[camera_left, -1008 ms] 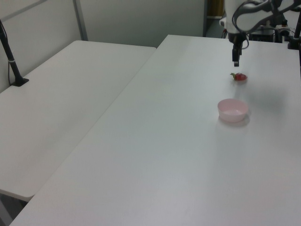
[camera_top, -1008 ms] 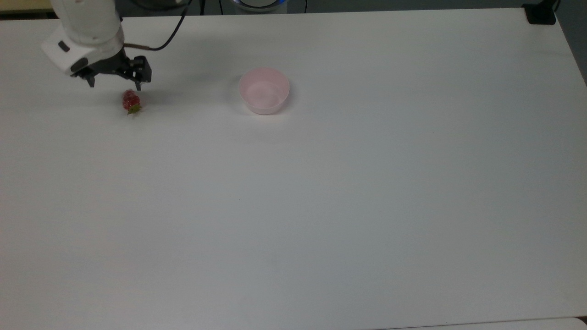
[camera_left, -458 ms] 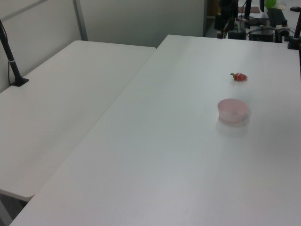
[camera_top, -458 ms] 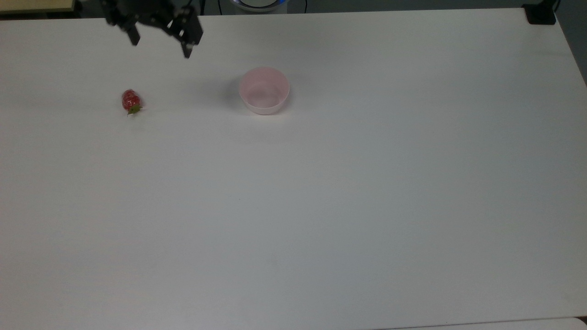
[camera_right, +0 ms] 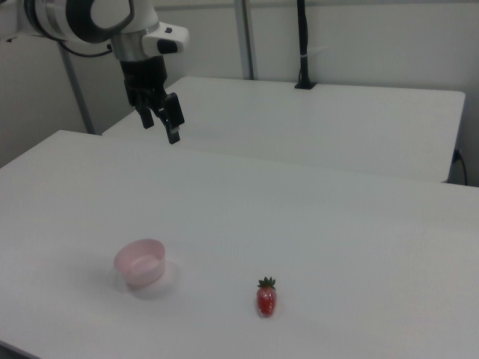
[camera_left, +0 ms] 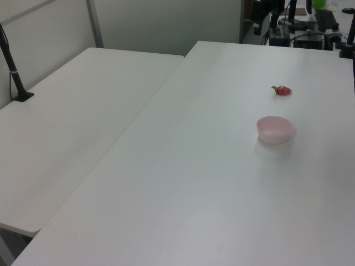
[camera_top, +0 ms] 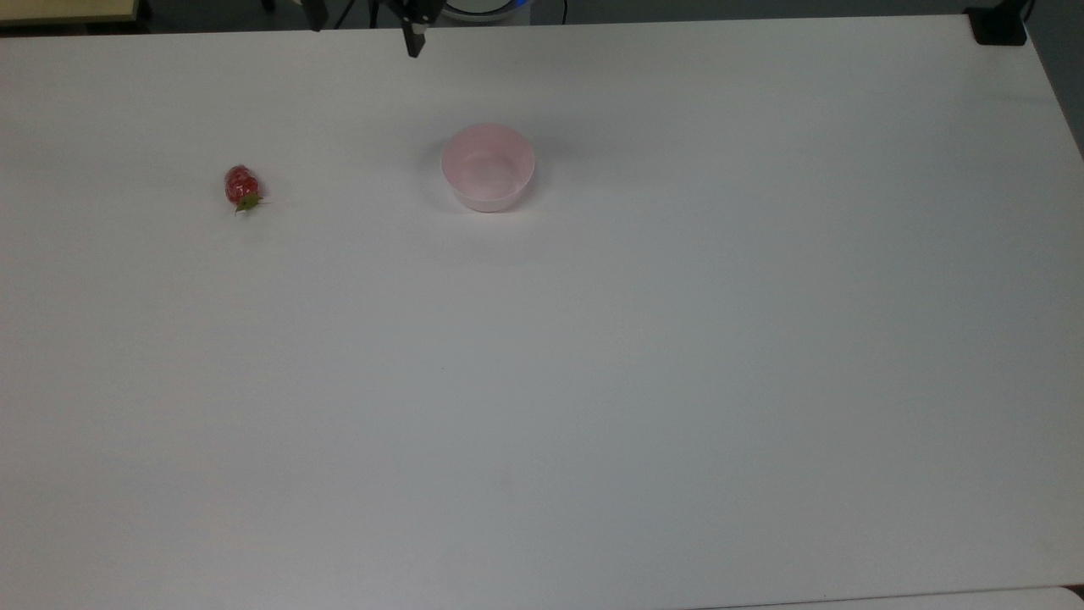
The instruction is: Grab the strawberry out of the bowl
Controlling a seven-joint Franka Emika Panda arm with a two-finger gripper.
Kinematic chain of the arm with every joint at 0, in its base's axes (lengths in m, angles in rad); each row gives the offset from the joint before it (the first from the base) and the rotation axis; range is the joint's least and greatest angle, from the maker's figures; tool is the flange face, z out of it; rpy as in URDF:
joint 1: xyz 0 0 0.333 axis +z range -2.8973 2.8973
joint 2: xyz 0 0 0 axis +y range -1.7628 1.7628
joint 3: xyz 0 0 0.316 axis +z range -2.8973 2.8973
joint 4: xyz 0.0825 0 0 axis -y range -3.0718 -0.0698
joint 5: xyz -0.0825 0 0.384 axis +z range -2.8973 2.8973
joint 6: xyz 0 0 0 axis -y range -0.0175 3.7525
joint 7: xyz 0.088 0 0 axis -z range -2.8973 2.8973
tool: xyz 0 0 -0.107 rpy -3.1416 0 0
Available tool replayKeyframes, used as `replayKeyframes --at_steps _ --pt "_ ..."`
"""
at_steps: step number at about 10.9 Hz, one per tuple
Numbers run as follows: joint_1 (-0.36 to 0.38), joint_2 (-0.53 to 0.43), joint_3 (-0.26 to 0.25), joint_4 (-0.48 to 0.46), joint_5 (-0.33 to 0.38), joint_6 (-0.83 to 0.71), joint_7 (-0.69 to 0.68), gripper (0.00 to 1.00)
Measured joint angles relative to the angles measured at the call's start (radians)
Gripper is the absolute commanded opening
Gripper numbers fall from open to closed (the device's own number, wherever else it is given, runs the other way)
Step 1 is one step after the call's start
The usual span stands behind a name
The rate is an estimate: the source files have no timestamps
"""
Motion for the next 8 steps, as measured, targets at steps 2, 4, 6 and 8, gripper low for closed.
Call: replayKeyframes --at_steps 2,4,6,8 --pt "0.062 0.002 -0.054 0.000 -0.030 0.041 -0.049 1.00" --pt "0.081 0.002 -0.104 0.001 -0.034 0.059 -0.115 1.00" --pt "0.082 0.001 -0.112 0.001 -0.035 0.059 -0.138 1.00" --pt "0.088 0.001 -0.110 0.001 -0.040 0.049 -0.140 1.00"
